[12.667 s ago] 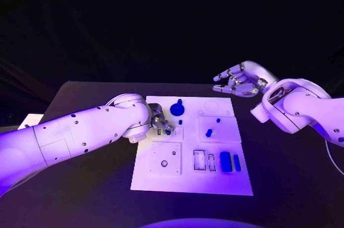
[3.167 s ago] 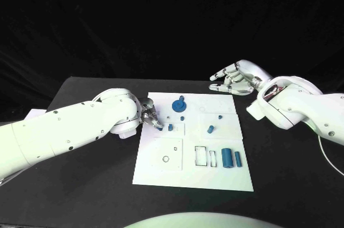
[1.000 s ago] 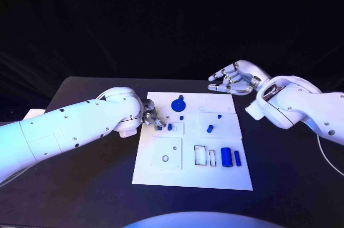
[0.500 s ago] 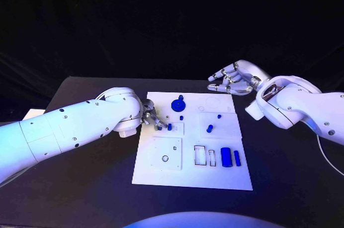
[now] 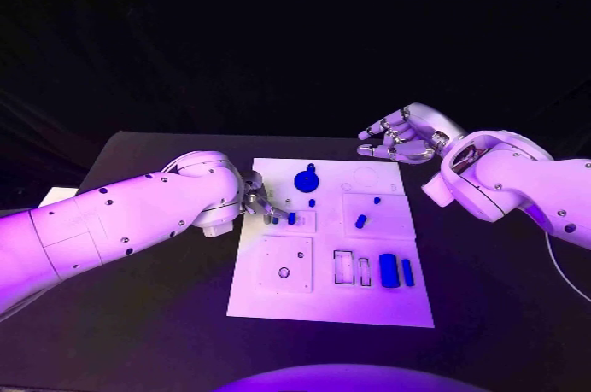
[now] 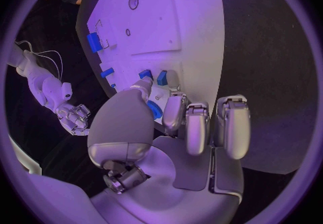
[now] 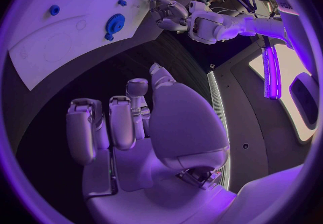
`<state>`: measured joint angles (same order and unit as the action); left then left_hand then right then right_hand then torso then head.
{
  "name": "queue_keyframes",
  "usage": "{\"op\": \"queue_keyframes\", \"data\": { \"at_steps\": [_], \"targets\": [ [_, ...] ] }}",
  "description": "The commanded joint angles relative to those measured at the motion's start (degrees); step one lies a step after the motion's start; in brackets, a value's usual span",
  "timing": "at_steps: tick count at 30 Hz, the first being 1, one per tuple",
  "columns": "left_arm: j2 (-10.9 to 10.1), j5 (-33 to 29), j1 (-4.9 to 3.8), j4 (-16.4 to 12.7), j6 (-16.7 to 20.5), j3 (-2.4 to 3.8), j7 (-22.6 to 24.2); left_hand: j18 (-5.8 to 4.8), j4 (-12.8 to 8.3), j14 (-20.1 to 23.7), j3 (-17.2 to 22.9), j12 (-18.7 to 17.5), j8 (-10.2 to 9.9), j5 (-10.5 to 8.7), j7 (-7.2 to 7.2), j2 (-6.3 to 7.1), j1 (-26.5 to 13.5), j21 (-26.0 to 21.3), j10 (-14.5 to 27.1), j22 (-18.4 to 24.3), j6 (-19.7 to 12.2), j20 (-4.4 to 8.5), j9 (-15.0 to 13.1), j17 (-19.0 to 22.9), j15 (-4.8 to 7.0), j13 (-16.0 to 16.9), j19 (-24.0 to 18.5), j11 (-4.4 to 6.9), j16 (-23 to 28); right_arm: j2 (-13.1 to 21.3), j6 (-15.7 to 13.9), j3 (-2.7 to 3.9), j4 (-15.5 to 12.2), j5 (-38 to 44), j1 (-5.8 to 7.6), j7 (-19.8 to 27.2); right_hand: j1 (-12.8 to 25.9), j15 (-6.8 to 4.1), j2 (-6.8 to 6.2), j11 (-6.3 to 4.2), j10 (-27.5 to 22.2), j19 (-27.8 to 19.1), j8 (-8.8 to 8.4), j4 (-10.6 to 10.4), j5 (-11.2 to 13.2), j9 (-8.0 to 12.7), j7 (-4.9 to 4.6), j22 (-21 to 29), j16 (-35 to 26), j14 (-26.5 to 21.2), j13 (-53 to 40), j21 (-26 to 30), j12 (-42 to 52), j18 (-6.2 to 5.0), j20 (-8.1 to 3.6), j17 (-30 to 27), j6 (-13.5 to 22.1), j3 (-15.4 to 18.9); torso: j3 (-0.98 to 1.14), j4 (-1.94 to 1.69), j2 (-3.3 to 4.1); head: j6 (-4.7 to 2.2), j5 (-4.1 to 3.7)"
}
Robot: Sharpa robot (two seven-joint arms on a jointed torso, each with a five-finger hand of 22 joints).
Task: Assemble the parts on the task board
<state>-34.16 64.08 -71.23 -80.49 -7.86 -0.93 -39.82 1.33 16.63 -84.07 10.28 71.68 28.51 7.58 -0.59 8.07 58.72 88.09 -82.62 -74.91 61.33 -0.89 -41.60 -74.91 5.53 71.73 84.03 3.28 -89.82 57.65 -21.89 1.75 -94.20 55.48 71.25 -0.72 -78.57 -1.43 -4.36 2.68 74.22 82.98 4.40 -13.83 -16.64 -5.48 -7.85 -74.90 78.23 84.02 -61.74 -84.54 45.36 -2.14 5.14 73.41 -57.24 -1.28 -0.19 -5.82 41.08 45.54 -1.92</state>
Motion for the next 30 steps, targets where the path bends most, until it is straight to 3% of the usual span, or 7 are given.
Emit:
{"op": "queue_keyframes", "data": {
  "at_steps": [1, 13, 19, 21, 25, 28, 30],
  "targets": [
    [-0.45, -0.10, 0.04, -0.77, 3.20, 0.05, -0.54, -0.88, 0.05, -5.93, -0.41, 0.25, 0.27, -0.08, 0.13, -0.82, 0.03, 0.35, -0.49, -13.99, 0.24, 0.33, -0.09, -15.09, 0.37, 0.08, 5.16, -0.07, -0.18, -0.06, 0.64, 0.01, 0.08, 0.25, -0.03, 0.39, 0.14, 0.04, 0.24, 0.05, -0.02, -0.38, 0.29, -0.24, -0.25, -0.06, 0.07, -5.69, -0.18, 2.37, 0.04, 0.28, 0.18, -0.37, -0.09, -0.05, -0.27, 0.05, -0.03, 0.02, 0.07, 0.03, 0.03],
    [-3.76, -12.77, 0.03, -2.84, 15.20, 0.59, 7.08, -0.22, 0.22, -5.93, -8.56, -2.86, -0.42, -1.30, -0.82, -5.42, -10.56, -2.08, 1.64, -12.41, -2.43, 0.09, 0.17, -15.09, -0.04, -2.82, 3.98, -0.80, -0.18, -0.06, 0.74, -0.08, 0.59, 0.26, -0.03, 0.31, 0.14, 0.04, 0.24, 0.05, -0.02, -0.38, 0.29, -0.24, -0.25, -0.06, 0.07, -5.69, -0.18, 2.37, 0.04, 0.28, 0.18, -0.37, -0.09, -0.05, -0.27, 0.05, 0.00, -0.02, -0.02, -0.14, -0.20],
    [-5.23, -15.16, 0.03, -3.51, 18.43, 0.64, 12.80, 1.95, -0.01, -5.89, -11.07, -11.55, -0.81, -0.36, -1.91, -5.10, -6.74, -10.80, 7.33, -6.78, -5.68, -0.50, 0.34, -14.99, -0.71, -11.04, -0.27, -1.95, -0.11, -0.05, 0.80, -0.20, 0.75, 0.25, -0.06, 0.31, 0.14, 0.04, 0.24, 0.05, -0.02, -0.38, 0.29, -0.24, -0.25, -0.06, 0.07, -5.69, -0.18, 2.37, 0.04, 0.28, 0.18, -0.37, -0.09, -0.05, -0.27, 0.05, 0.00, -0.07, 0.02, -0.27, -0.50],
    [-5.35, -14.15, 0.04, -3.59, 19.86, 0.64, 16.83, 4.31, -3.59, -3.18, -9.09, -23.26, -1.74, 1.52, -3.05, -5.02, 1.52, -21.84, 15.89, 0.23, -9.18, -1.06, 0.72, -8.27, -1.49, -21.60, -5.96, -3.23, 4.94, -0.06, 0.79, -0.23, 0.82, 0.25, -0.07, 0.32, 0.14, 0.04, 0.24, 0.05, -0.02, -0.38, 0.29, -0.24, -0.25, -0.06, 0.07, -5.69, -0.18, 2.37, 0.04, 0.28, 0.18, -0.37, -0.09, -0.05, -0.27, 0.05, 0.02, -0.08, 0.01, -0.32, -0.55],
    [-4.41, -7.94, 0.04, -2.93, 23.59, 0.50, 27.89, 8.44, -9.61, 9.24, -2.34, -31.76, -4.40, 2.28, -6.37, -6.25, 17.38, -48.08, 26.66, 16.60, -15.35, -3.17, 3.14, 12.08, -4.15, -27.46, -20.59, -5.68, 24.02, -0.18, 0.74, -0.29, 1.04, 0.23, -0.13, 0.33, 0.16, 0.03, 0.22, 0.04, -0.08, -0.46, 0.31, -0.28, -0.06, -0.08, 0.09, -5.59, -0.34, 2.34, 0.19, 0.35, -0.01, -0.39, -0.10, -0.24, -0.30, 0.13, 0.04, -0.08, -0.01, -0.64, -0.62],
    [-2.97, -1.30, 0.04, -1.93, 25.85, 0.38, 33.44, 8.94, -12.21, 20.23, 4.04, -40.30, -8.78, 1.04, -8.64, -4.45, 24.64, -54.36, 29.67, 20.71, -15.26, -4.51, 8.71, 26.80, -6.52, -35.41, -24.25, -7.86, 40.50, -0.34, 0.70, -0.31, 1.17, 0.23, -0.16, 0.36, 0.16, 0.03, 0.22, 0.04, -0.08, -0.46, 0.31, -0.28, -0.06, -0.08, 0.09, -5.59, -0.34, 2.34, 0.19, 0.35, -0.01, -0.39, -0.10, -0.24, -0.30, 0.13, 0.05, -0.03, -0.02, -0.97, -0.81],
    [-1.83, 3.56, 0.04, -1.15, 26.38, 0.31, 35.57, 9.30, -12.81, 17.88, 6.86, -44.48, -11.73, 0.20, -8.50, -2.52, 25.98, -53.66, 28.11, 20.89, -14.20, -5.06, 12.49, 28.57, -6.20, -40.43, -21.15, -7.26, 41.39, -0.50, 0.69, -0.32, 1.26, 0.23, -0.18, 0.38, 0.15, 0.03, 0.23, 0.04, -0.16, -0.54, 0.31, -0.27, -0.06, -0.08, 0.09, -5.48, -0.45, 2.31, 0.34, 0.42, -0.23, -0.42, -0.10, -0.39, -0.29, 0.13, 0.03, 0.13, 0.10, -1.17, -0.79]
  ]
}}
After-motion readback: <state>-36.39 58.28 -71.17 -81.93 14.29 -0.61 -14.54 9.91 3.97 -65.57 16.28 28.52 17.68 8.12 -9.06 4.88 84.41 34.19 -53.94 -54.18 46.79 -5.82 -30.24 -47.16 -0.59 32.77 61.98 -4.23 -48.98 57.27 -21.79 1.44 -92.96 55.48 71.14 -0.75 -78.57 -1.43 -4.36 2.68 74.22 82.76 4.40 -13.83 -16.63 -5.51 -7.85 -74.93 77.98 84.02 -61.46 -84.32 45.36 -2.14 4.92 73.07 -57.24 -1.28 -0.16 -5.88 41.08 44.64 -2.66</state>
